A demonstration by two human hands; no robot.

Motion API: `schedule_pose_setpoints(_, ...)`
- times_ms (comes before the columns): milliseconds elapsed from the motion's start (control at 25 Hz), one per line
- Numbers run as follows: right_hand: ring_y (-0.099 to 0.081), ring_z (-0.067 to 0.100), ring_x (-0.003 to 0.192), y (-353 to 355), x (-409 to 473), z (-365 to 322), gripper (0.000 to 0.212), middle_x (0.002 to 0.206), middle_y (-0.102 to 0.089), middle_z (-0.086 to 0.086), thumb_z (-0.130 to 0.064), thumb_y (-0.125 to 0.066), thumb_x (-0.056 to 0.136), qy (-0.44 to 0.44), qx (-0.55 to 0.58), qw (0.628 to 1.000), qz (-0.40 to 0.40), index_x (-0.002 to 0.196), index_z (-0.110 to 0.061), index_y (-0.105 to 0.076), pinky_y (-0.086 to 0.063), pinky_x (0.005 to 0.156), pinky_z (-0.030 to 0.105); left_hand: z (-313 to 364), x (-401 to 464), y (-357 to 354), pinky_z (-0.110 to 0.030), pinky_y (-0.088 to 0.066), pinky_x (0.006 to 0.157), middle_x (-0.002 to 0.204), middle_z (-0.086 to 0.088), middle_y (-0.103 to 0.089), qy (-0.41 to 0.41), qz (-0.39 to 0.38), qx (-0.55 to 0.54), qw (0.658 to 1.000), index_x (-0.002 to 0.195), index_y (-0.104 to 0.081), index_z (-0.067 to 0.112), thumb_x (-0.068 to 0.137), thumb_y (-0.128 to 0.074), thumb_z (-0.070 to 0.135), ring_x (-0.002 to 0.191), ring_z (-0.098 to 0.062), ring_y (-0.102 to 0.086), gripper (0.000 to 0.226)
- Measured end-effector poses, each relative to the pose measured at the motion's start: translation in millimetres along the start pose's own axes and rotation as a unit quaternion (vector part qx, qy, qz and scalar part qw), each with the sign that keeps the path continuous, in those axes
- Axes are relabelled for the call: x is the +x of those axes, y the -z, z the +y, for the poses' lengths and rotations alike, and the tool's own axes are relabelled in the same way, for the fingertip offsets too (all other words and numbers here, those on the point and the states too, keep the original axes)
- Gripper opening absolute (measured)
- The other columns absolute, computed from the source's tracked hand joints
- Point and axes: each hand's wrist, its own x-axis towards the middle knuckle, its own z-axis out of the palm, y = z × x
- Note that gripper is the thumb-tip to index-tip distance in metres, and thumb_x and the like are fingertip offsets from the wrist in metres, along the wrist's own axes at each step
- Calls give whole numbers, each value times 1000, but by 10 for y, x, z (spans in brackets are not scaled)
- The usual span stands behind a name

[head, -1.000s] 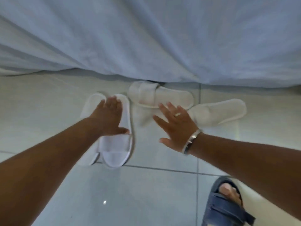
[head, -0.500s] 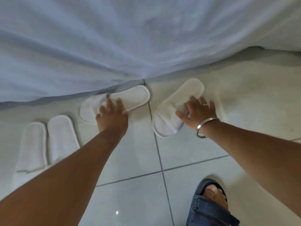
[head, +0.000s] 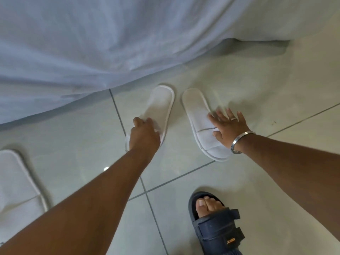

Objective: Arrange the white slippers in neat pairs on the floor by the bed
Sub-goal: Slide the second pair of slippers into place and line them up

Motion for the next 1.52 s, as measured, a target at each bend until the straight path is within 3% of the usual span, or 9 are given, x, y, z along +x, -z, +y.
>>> schedule_pose_setpoints(200,1,35,144,-17,-60,45,62,160,3,2,-45,-28,95,-66,24,997,14,149,-34,0,-2,113,55,407,-135,-262,-27,-37,80,129,-17,-47,49,-3,-192,980,126,-53,0,94,-52,9,114,-35,-51,33)
schedule_pose_setpoints(320,-15,38,142,121,-188,-200,70,159,-14,9,-46,-46,90,-13,91,987,134,149,-22,-16,-13,110,56,320,-153,-178,-3,-40,66,114,5,-55,41,8,-258,965,128,-57,5,96,-51,10,100,-14,-57,33)
schedule_pose_setpoints(440,-32,37,136,232,-279,-642,72,152,-32,12,-42,-61,82,132,115,969,172,143,-16,-34,-26,108,53,129,-1,78,-27,-53,84,129,5,-63,0,74,-119,990,134,-59,22,96,-52,21,108,-18,-65,39)
schedule_pose_setpoints(520,-31,35,137,225,-234,-943,74,153,-30,12,-44,-60,82,167,119,971,118,143,-14,-32,-26,109,50,43,128,173,-42,-47,100,150,2,-48,-91,20,33,995,145,-48,28,100,-47,27,133,-25,-49,45)
schedule_pose_setpoints(680,-20,33,140,52,-149,-1353,89,158,-13,14,-58,-54,79,151,100,981,66,146,-10,-18,-21,111,48,-241,236,173,-56,-28,116,164,-1,-26,-205,-51,263,941,154,-27,27,105,-28,38,149,-31,-24,50)
schedule_pose_setpoints(960,-3,35,144,-211,-488,-1386,99,160,3,11,-62,-53,79,186,47,980,50,149,-13,-3,-8,115,54,-265,50,215,-52,-20,121,158,-8,-39,-212,35,230,949,143,-51,21,102,-37,43,149,-32,-28,49)
schedule_pose_setpoints(1240,-50,34,121,-821,-953,-1265,83,140,-49,15,-46,-73,64,169,57,975,135,133,-6,-50,-42,100,43,1251,266,-642,-42,-3,125,169,-6,-4,-378,-61,288,878,158,-20,31,106,-28,38,155,-26,-2,53)
schedule_pose_setpoints(1320,-52,33,118,-851,-1042,-1387,67,139,-49,16,-30,-63,71,187,81,963,176,134,-9,-49,-44,97,41,1317,249,-733,-41,-2,125,169,-6,2,-357,-96,320,873,159,-13,34,106,-24,45,155,-24,0,55)
schedule_pose_setpoints(1520,-37,41,132,-1103,-1390,-1070,78,152,-25,23,-28,-52,72,224,23,959,175,146,-28,-29,-30,109,49,1347,452,-544,-39,-2,125,168,-11,2,-348,-105,341,867,159,-11,30,99,-29,61,155,-24,-5,70)
